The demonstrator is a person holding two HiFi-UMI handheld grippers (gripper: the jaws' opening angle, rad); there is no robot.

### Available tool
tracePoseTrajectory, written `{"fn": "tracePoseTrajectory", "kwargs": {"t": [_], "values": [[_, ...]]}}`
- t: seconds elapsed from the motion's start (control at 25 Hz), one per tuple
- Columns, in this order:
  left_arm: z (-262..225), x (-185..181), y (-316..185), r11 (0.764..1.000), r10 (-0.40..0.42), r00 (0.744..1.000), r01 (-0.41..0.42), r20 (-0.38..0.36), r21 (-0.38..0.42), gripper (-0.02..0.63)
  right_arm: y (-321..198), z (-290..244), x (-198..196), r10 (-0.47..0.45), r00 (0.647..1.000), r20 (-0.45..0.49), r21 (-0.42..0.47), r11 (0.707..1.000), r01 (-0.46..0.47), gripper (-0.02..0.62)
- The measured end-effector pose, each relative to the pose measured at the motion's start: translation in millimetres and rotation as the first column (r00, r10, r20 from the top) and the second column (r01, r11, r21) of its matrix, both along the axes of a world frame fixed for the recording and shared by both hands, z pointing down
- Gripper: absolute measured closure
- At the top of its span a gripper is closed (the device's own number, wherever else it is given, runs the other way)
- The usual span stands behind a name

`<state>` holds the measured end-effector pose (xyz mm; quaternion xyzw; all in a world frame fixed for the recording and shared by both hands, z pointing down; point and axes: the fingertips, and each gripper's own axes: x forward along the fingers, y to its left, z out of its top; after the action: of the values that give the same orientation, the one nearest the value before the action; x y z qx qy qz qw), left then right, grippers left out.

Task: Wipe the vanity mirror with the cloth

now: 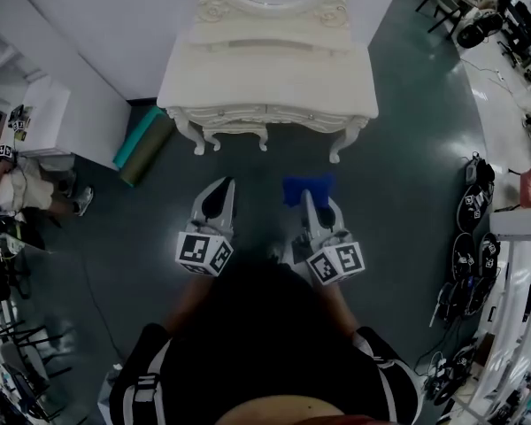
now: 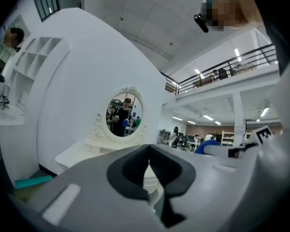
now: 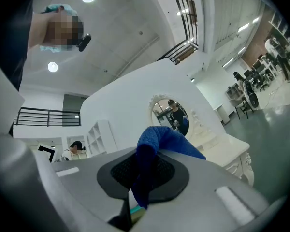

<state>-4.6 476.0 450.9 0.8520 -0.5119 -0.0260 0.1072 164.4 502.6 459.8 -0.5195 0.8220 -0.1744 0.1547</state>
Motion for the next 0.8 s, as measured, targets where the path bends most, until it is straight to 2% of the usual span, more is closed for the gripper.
{"fn": "tracePoseTrajectory", "kwargs": {"t": [0.16,0.44,0.8], "values": [[8,8,-3,0.999,-0.030,0.999,0.030,0.016,-0.016,0.597,-13,3,12,-0.029,1.000,0.002,0.004,1.000,0.029,0.569],[28,7,-32,0.996,-0.052,0.999,0.052,0.011,-0.068,0.597,-42,17,21,-0.017,1.000,0.018,-0.029,0.999,0.018,0.569],[27,-6,-137,0.998,-0.026,0.999,0.024,-0.034,-0.058,0.597,-134,20,15,0.036,0.999,0.001,-0.039,0.999,-0.036,0.569]]}}
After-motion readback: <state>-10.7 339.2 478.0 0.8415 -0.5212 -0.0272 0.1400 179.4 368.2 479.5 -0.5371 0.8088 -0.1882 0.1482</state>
